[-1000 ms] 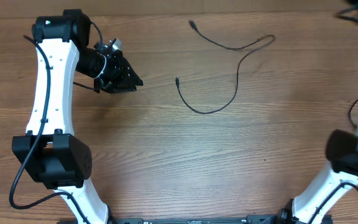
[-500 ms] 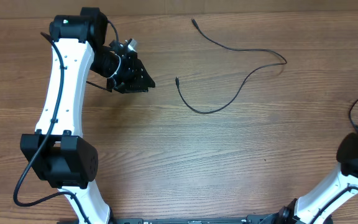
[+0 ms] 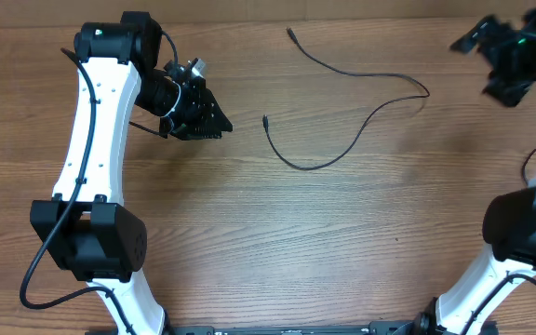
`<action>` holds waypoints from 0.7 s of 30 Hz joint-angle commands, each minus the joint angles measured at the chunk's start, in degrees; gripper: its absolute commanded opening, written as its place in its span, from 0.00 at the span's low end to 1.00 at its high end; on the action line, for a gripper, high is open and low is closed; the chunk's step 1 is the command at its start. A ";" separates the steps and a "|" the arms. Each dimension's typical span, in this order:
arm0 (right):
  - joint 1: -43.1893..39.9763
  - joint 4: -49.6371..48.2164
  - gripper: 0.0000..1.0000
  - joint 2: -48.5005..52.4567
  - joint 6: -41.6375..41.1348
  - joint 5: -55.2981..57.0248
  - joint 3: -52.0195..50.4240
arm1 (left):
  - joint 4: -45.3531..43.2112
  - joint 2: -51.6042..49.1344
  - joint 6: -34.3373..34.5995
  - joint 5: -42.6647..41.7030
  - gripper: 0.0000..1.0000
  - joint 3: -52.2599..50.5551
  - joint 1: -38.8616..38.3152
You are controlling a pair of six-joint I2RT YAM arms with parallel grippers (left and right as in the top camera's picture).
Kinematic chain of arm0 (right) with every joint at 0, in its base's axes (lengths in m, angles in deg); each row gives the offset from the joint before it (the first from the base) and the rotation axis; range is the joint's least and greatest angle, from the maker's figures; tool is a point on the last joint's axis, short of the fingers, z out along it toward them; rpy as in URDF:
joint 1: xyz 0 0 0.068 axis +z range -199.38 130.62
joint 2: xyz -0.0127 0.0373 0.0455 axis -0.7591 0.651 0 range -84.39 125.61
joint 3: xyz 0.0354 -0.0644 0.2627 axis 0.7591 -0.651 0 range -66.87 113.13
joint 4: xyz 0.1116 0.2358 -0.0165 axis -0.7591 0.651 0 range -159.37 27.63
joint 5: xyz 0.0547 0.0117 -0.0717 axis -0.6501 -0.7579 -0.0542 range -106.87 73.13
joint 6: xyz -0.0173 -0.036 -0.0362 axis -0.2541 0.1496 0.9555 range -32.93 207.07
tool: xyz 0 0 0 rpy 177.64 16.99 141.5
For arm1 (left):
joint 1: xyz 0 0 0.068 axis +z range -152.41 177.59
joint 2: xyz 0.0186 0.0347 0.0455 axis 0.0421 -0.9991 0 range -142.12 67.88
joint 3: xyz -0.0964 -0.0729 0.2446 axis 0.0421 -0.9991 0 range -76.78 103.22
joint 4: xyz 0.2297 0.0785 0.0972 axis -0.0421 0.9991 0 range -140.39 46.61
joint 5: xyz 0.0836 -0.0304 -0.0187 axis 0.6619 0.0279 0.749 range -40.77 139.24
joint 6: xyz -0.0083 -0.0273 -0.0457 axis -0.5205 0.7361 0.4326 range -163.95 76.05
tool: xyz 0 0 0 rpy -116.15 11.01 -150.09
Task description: Untangle cables
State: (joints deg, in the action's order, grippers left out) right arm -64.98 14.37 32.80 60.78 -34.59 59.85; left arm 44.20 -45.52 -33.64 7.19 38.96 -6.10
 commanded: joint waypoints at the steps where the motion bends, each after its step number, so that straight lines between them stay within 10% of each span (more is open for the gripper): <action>1: 2.08 -2.36 1.00 -1.25 -4.20 0.98 -6.62 | -0.20 0.28 -0.87 -1.05 0.27 -0.20 0.11; 11: 10.49 -27.52 1.00 -1.25 -11.67 0.94 -32.48 | -0.33 0.28 -0.87 -1.05 0.28 -0.20 0.11; 12: 11.21 -30.58 0.95 -1.25 -12.46 0.96 -34.38 | -0.31 0.28 -0.87 -1.05 0.28 -0.20 0.11; 15: 12.66 -37.99 0.33 -1.25 -13.20 0.98 -38.34 | -0.33 0.28 -0.87 -1.05 0.28 -0.20 0.11; 18: 13.35 -42.91 0.04 -1.22 -13.18 0.96 -40.72 | -0.31 0.28 -0.90 -1.05 0.28 -0.20 0.11; 21: 13.38 -46.16 0.04 -1.22 -10.34 -1.73 -41.00 | -0.28 0.28 -0.90 -1.03 0.28 -0.20 0.11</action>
State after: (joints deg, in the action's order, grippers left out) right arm -51.60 -30.04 32.80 48.74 -34.50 19.21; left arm 43.91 -45.52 -33.64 7.19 38.96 -6.10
